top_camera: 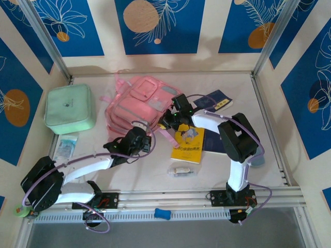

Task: Pack the student bag
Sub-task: Unzip the student bag at the top-center of the table.

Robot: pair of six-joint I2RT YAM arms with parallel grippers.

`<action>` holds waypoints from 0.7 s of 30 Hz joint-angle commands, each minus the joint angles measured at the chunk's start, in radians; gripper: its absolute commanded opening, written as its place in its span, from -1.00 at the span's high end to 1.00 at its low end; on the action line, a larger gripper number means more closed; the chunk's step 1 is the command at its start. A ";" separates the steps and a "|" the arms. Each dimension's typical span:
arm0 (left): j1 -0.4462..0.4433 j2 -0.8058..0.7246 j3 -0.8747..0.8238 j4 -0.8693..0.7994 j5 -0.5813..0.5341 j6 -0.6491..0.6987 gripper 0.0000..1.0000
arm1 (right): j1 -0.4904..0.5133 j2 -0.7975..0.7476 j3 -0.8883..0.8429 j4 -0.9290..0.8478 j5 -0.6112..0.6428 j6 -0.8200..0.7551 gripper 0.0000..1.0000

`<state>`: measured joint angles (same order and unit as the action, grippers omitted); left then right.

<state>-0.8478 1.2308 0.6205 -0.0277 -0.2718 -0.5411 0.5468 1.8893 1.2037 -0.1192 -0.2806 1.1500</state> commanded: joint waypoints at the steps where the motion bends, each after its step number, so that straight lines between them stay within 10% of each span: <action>1: 0.008 -0.069 -0.030 -0.132 -0.039 0.003 1.00 | -0.080 0.022 0.110 -0.122 0.024 -0.147 1.00; 9: 0.055 -0.142 -0.103 -0.141 0.014 -0.010 1.00 | -0.159 0.066 0.220 -0.203 -0.046 -0.232 0.99; 21: 0.066 -0.059 0.007 -0.034 0.059 0.012 1.00 | -0.024 -0.143 -0.061 -0.067 -0.140 0.047 -0.45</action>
<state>-0.7879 1.1625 0.5888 -0.0940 -0.2512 -0.5472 0.4553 1.7912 1.1961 -0.2684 -0.3729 1.0618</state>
